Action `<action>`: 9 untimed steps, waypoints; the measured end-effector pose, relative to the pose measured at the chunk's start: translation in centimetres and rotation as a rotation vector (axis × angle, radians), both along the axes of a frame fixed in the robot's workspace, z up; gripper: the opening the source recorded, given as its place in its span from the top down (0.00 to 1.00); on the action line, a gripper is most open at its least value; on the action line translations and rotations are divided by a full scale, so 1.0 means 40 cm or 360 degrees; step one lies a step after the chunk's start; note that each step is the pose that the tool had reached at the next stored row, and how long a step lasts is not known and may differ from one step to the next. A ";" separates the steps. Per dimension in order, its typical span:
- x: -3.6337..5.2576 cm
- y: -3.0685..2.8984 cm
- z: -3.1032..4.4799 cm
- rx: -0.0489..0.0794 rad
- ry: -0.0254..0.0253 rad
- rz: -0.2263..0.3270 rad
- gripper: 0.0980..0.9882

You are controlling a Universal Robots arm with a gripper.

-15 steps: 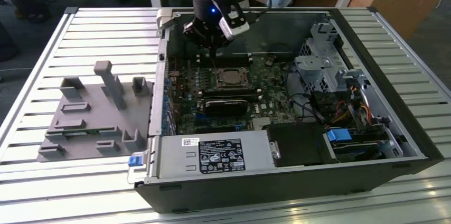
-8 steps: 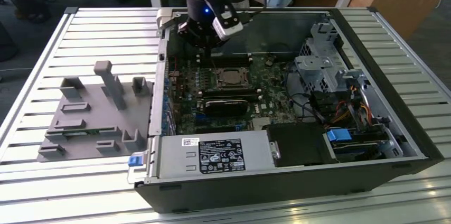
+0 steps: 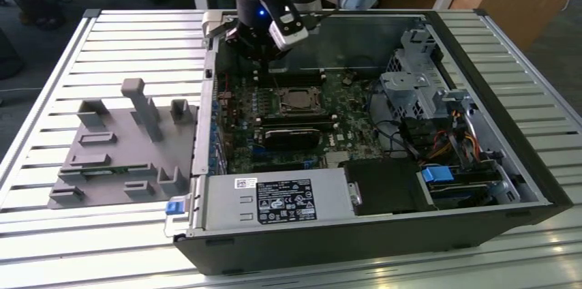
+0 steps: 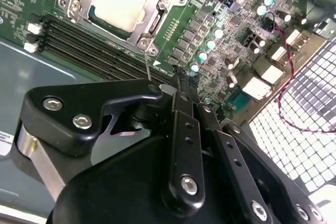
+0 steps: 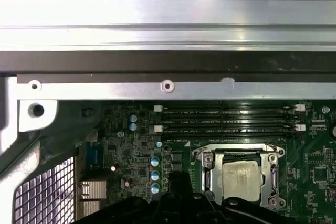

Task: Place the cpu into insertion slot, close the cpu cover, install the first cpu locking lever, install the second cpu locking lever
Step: 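Install the first cpu locking lever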

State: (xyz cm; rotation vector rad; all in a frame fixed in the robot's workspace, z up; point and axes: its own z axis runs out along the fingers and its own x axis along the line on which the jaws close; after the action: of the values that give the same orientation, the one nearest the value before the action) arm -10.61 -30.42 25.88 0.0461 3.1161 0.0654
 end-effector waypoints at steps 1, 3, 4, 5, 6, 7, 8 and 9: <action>-0.002 0.005 -0.001 0.0000 -0.00001 0.0000 0.99; -0.002 0.012 -0.001 0.0000 0.00000 0.0000 0.99; -0.002 0.014 -0.002 0.0000 0.00000 0.0000 0.99; -0.002 0.020 -0.002 0.0000 0.00000 0.0000 0.99; -0.002 0.022 -0.002 0.0000 0.00000 0.0000 0.99; -0.002 0.024 -0.002 0.0000 0.00000 0.0000 0.99; -0.001 0.025 -0.002 0.0000 0.00000 0.0000 0.99; 0.000 0.026 -0.002 0.0000 0.00000 0.0000 0.99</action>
State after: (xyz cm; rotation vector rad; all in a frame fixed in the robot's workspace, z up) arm -10.61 -29.38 25.80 0.0459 3.1161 0.0653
